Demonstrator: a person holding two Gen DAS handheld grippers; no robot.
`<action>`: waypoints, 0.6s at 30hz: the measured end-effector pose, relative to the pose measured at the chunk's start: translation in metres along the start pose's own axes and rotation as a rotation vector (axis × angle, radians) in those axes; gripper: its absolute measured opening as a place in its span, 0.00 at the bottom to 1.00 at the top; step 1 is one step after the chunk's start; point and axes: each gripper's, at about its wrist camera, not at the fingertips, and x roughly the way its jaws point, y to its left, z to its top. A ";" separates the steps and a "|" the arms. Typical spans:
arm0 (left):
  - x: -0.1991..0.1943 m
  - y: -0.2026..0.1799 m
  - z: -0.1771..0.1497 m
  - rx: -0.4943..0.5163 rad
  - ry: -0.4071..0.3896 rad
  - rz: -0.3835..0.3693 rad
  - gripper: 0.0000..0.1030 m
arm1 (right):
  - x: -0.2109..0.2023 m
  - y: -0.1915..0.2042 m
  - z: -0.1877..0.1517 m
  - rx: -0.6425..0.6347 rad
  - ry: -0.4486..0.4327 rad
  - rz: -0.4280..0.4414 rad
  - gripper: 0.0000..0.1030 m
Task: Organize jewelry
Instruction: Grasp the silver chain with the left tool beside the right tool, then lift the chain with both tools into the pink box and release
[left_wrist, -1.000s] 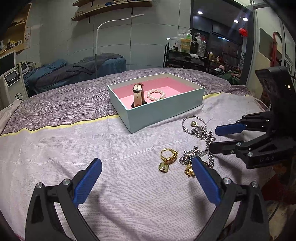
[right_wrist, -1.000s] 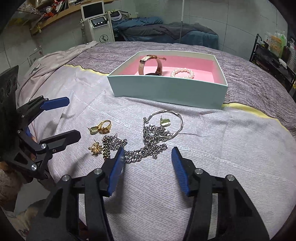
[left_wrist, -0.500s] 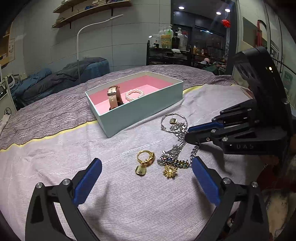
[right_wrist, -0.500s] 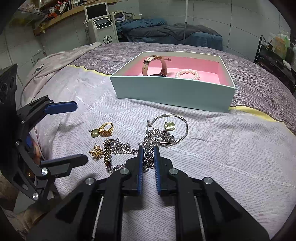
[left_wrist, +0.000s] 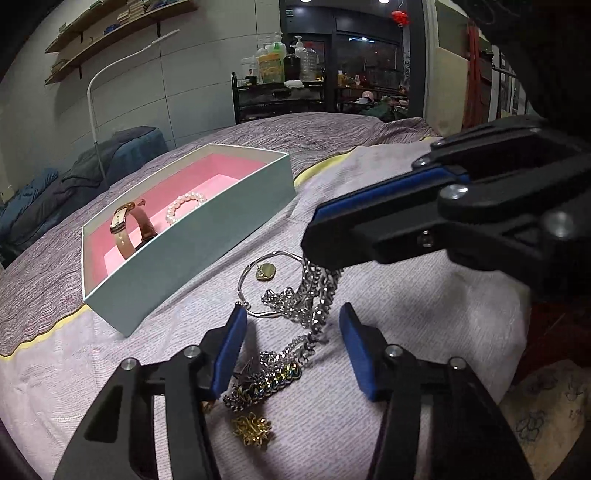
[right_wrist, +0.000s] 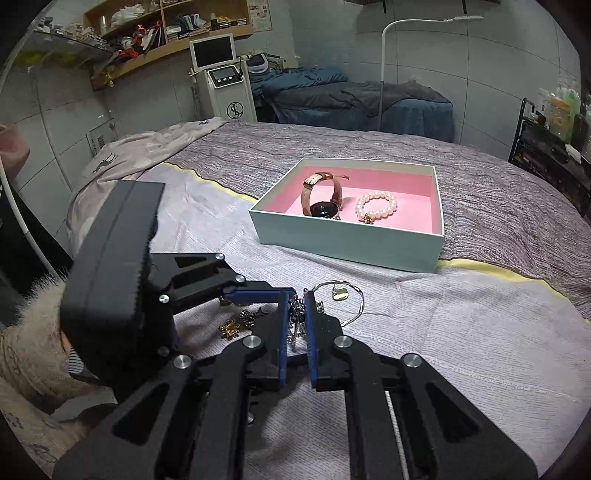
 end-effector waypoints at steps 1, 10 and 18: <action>-0.001 0.000 0.001 -0.004 -0.002 -0.003 0.24 | -0.001 0.000 0.000 0.000 -0.004 -0.001 0.09; -0.029 0.013 0.018 -0.023 -0.066 0.021 0.07 | -0.019 0.002 0.014 -0.016 -0.070 0.007 0.09; -0.064 0.031 0.064 0.034 -0.161 0.051 0.07 | -0.044 0.005 0.056 -0.076 -0.174 -0.014 0.09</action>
